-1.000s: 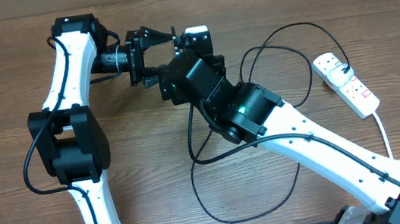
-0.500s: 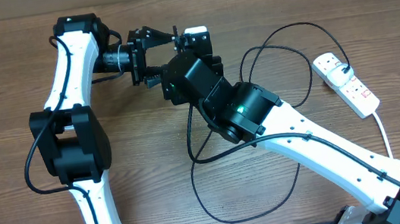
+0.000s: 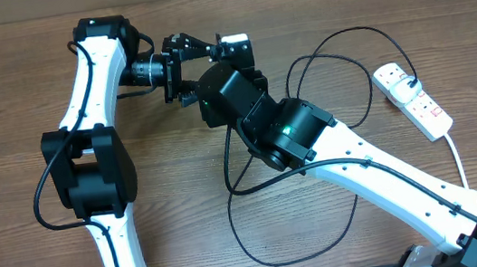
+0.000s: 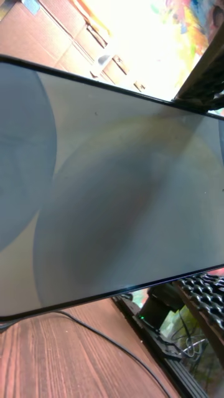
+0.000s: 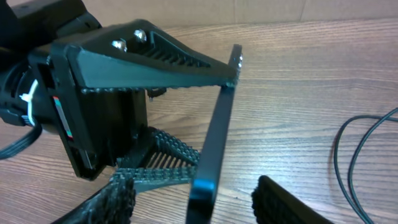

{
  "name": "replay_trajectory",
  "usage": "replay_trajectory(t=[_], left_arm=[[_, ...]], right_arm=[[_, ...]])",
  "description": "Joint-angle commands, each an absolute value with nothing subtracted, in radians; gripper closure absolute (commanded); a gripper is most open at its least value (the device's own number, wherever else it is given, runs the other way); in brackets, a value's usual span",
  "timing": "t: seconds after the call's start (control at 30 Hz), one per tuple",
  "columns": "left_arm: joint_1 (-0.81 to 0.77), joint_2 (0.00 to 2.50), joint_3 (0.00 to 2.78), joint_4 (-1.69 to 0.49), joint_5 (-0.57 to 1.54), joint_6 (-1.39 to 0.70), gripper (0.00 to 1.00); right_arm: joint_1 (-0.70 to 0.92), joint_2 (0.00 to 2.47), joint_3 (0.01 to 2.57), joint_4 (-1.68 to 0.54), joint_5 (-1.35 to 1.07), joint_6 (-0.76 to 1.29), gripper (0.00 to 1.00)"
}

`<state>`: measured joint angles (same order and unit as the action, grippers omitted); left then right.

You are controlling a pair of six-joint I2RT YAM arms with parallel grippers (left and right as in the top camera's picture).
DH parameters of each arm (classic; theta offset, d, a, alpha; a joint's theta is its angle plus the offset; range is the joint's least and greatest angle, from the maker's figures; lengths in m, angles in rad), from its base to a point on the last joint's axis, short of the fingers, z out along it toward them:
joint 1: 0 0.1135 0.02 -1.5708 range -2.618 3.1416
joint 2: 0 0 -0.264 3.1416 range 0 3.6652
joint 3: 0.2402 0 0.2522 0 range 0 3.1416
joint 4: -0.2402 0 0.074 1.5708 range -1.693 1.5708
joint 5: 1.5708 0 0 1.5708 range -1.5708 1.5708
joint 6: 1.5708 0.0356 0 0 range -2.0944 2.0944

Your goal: Plug charger to phone and switch on socket

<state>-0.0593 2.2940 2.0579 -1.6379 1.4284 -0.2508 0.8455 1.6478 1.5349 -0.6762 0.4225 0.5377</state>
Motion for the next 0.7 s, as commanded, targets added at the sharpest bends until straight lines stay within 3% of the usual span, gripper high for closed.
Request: replay_trajectory(t=[0.0, 0.67], left_arm=[[-0.059, 2.298, 2.086, -1.637, 1.468, -0.232, 0.26], [-0.06, 2.298, 2.086, -1.638, 1.478, -0.233, 0.25]], right_arm=[[0.843, 1.656, 1.553, -0.678, 0.427, 0.577, 0.41], [0.842, 1.668, 1.553, -0.66, 0.456, 0.577, 0.53]])
